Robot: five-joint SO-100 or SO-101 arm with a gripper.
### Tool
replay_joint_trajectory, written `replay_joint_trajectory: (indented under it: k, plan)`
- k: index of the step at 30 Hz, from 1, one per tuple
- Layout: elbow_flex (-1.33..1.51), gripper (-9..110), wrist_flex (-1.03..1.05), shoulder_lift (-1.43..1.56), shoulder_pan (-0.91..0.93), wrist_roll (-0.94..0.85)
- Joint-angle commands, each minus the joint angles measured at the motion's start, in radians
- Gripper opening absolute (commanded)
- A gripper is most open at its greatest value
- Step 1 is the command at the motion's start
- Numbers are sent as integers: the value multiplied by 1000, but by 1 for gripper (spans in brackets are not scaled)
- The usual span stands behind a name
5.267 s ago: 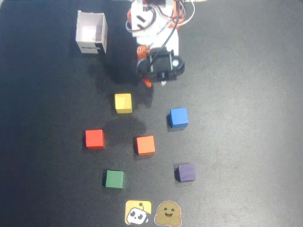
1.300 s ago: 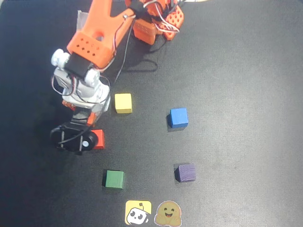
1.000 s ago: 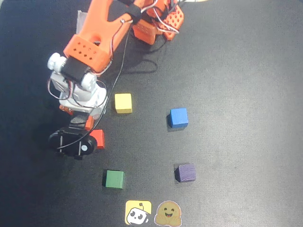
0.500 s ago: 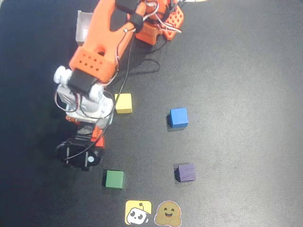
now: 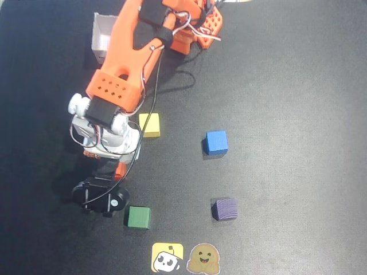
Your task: Put the orange cube on top of the red cube.
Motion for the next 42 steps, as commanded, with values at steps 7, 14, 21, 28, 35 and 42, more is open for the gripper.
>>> replay_joint_trajectory:
  k: [7, 14, 21, 28, 35, 42]
  plan:
    - [-57, 12, -6, -9, -5, 26]
    - [-55, 14, 0, -15, -3, 41]
    - [-58, 19, 2, -18, -3, 61]
    - [-69, 24, 6, -14, -5, 78]
    - [-72, 24, 12, 21, -8, 81]
    - [-61, 24, 12, 83, -12, 91]
